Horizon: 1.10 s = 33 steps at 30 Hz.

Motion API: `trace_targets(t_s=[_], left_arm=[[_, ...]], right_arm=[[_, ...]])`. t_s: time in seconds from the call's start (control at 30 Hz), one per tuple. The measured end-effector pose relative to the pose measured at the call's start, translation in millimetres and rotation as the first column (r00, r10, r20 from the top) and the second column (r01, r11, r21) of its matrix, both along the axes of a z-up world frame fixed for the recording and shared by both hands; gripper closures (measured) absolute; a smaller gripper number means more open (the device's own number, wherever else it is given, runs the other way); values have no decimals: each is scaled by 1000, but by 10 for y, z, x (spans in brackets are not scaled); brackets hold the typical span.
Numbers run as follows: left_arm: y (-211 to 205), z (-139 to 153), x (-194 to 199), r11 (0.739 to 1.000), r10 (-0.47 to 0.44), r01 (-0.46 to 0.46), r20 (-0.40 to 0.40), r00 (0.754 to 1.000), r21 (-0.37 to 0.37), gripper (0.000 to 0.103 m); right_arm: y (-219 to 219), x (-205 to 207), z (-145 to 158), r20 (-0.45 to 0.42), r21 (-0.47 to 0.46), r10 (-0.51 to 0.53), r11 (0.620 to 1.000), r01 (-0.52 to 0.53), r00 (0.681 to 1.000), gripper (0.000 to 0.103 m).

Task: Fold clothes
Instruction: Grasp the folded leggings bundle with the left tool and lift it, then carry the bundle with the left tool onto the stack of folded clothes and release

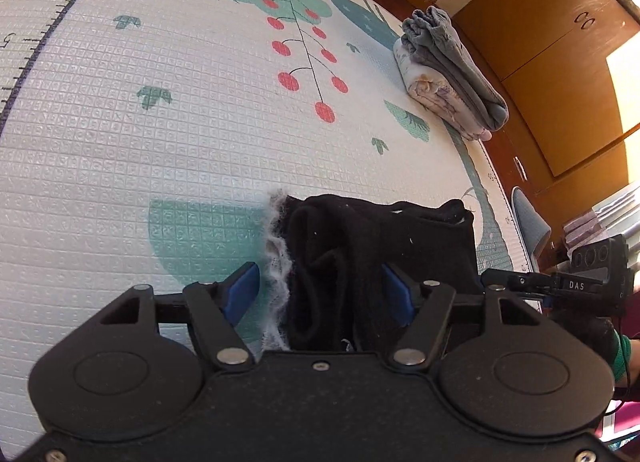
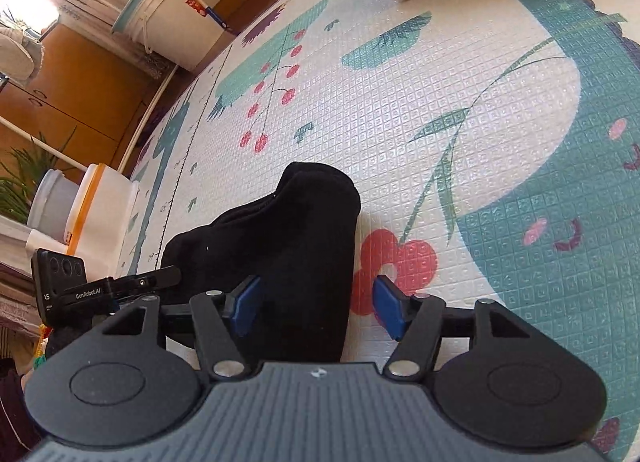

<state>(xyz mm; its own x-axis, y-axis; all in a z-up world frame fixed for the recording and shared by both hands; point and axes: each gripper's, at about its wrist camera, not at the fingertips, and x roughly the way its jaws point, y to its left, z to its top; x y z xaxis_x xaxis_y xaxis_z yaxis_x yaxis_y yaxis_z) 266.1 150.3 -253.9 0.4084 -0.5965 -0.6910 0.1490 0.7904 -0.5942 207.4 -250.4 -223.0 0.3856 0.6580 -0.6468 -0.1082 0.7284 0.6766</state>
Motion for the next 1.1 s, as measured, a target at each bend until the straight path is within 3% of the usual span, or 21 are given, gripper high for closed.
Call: trace_targets(t_s=[0.1,0.23,0.33,0.47,0.73,0.83,1.0,1.07,1.1], left_arm=[[-43,-22,20,998,47,-48,-17,999,-28,68],[-36,59,44,985,106,-113,-61,992,-128,69],[-222,207,126,986,77,-85,-63,995,-143,70],[-594,536,414,983,40,-41,-11,999,-176,71],[-1369,1469,1451,979,-16,44,141,990,-198,71],[-1761,1766,1906,985,-55,85,195,979,-150,71],[-2173,1989,2537,978,-35,82,237,971,-190,71],[-2293,1904,2771,983,8,36,239,971,-179,71],[-2367,1821,2887,990,35,0,242,970,-143,69]], right_arm=[[66,40,29,8,15,23,1000,-23,1000,73],[-141,138,150,37,91,-15,996,12,999,77],[-324,228,308,65,123,-44,992,35,997,79],[-629,393,585,148,162,-121,982,97,981,79],[-1368,1114,1268,356,221,-248,959,177,901,79],[-1624,1552,1451,384,245,-287,948,203,877,79],[-2030,2203,1616,397,284,-349,926,248,849,79],[-2114,2470,1490,361,236,-379,921,310,852,72],[-2129,2604,1353,332,171,-398,917,361,855,53]])
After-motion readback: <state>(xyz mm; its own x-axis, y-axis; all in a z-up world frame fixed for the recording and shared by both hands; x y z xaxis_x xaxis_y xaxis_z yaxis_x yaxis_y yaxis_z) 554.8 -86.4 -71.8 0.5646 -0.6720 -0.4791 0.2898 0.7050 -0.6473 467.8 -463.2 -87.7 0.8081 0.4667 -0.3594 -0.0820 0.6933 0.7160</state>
